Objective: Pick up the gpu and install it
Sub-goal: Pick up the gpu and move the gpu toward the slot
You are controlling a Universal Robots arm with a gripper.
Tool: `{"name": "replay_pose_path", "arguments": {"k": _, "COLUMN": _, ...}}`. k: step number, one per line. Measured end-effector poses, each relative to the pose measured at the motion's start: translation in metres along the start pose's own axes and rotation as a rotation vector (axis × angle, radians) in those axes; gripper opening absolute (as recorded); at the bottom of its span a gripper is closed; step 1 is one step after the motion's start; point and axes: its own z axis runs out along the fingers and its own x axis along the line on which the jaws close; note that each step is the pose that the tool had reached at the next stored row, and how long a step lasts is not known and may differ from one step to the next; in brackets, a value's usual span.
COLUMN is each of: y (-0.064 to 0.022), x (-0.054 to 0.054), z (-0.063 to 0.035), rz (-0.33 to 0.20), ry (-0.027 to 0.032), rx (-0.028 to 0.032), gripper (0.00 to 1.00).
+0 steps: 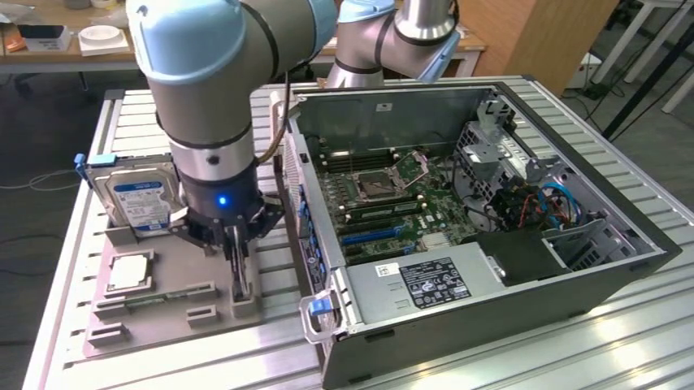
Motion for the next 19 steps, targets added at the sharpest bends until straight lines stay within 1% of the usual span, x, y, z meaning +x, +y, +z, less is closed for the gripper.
{"name": "replay_pose_path", "arguments": {"k": 19, "y": 0.0040, "x": -0.001, "z": -0.0862, "rz": 0.000, "ry": -0.0001, "rx": 0.0000, "gripper": 0.27}}
